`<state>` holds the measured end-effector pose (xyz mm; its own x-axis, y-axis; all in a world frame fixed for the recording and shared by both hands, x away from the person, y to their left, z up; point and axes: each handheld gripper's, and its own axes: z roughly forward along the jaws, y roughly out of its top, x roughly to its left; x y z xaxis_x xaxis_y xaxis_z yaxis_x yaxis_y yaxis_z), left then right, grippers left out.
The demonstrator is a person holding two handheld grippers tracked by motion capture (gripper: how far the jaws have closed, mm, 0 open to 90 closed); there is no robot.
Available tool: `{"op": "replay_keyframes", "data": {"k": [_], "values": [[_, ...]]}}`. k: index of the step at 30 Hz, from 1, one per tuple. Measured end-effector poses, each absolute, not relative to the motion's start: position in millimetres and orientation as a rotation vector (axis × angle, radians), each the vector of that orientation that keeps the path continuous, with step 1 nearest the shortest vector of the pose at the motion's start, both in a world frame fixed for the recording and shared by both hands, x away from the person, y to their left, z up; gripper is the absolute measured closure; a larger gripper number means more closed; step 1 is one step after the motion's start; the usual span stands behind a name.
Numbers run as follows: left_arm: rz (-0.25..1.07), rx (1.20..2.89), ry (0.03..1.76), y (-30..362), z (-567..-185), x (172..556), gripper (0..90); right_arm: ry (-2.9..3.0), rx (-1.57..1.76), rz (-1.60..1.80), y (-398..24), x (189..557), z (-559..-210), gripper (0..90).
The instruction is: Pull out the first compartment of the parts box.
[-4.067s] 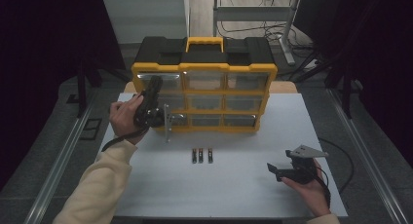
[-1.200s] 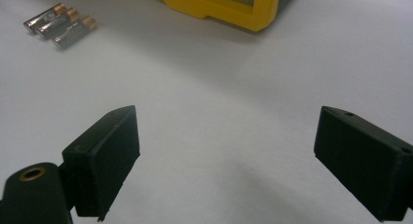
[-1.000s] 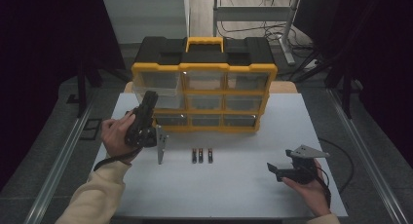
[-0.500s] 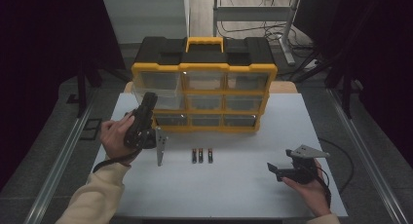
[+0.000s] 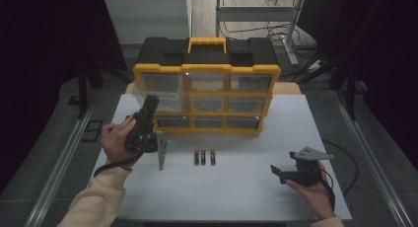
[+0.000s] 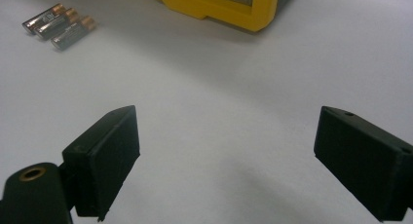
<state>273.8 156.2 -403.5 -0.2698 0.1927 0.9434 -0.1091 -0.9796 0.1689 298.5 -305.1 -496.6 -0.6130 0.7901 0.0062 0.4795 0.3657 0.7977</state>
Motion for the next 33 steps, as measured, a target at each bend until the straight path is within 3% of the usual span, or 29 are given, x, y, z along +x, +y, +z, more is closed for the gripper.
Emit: {"op": "replay_keyframes", "data": {"k": [33], "values": [[2.353, 1.764, 0.094, 154, -405, 257, 79.6, 2.257, 1.113, 1.125, -304, 298, -497, 9.8]]}}
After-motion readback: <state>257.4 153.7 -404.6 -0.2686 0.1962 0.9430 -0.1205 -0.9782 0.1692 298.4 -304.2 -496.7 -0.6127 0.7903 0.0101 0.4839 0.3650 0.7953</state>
